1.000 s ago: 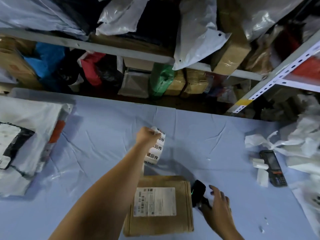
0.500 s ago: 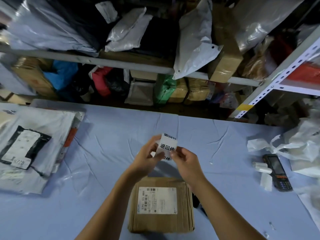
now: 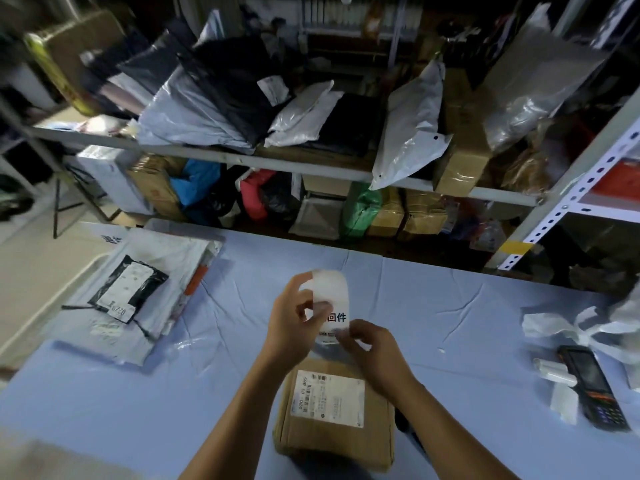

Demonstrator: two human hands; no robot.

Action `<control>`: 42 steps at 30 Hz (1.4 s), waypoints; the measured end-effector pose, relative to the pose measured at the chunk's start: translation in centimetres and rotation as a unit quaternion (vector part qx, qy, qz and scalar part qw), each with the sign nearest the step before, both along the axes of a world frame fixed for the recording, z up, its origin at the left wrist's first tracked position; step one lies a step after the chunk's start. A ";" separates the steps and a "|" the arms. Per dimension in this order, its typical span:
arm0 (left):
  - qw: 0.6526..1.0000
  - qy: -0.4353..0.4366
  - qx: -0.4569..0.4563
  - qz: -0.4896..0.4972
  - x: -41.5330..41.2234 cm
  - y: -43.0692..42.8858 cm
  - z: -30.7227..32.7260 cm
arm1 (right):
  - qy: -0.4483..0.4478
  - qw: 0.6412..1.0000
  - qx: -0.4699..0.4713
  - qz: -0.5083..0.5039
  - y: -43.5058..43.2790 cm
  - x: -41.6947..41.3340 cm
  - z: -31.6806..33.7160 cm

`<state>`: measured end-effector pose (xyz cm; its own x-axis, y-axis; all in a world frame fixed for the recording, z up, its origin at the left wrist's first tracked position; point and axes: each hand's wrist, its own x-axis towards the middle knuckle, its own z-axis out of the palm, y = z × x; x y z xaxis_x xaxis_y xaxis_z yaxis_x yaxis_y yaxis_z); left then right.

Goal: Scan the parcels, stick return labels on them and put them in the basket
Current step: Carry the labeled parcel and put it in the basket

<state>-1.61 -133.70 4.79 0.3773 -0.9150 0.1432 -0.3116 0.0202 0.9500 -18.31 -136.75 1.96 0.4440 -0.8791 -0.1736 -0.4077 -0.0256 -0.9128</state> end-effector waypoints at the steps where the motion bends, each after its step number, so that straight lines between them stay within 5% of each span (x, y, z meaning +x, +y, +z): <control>1: 1.000 -0.009 0.005 0.013 -0.3 0.2 0.0 | -0.011 1.000 0.000 0.000 0.2 0.0 0.2; 5: 0.985 -0.150 0.005 0.079 -1.1 1.2 0.0 | -0.035 0.999 0.004 -0.026 0.7 0.2 1.0; 9: 0.942 -0.333 -0.026 -0.014 -1.3 1.9 -0.3 | -0.045 0.999 -0.021 -0.022 0.8 0.2 1.5; 14: 0.919 -0.386 -0.037 -0.074 -0.9 2.0 -0.5 | -0.103 0.993 0.046 -0.022 1.0 -0.3 1.8; 22: 0.905 -0.423 -0.018 -0.054 -1.4 1.9 -0.3 | -0.121 0.991 0.022 -0.053 0.4 -0.8 1.5; 28: 0.947 -0.318 0.025 -0.041 -1.9 1.5 -0.1 | -0.088 0.995 -0.004 -0.047 0.1 -0.9 1.5; 33: 0.990 -0.124 0.072 -0.009 -2.4 1.7 0.2 | -0.064 0.997 -0.006 -0.033 0.0 -0.7 1.6; 38: 0.994 0.053 0.079 0.049 -2.8 2.0 0.5 | -0.032 0.999 0.004 -0.015 -0.2 -0.7 1.0; 42: 0.991 0.021 0.040 0.129 -2.6 2.1 0.9 | -0.012 0.998 0.016 -0.062 -0.7 -1.3 -0.2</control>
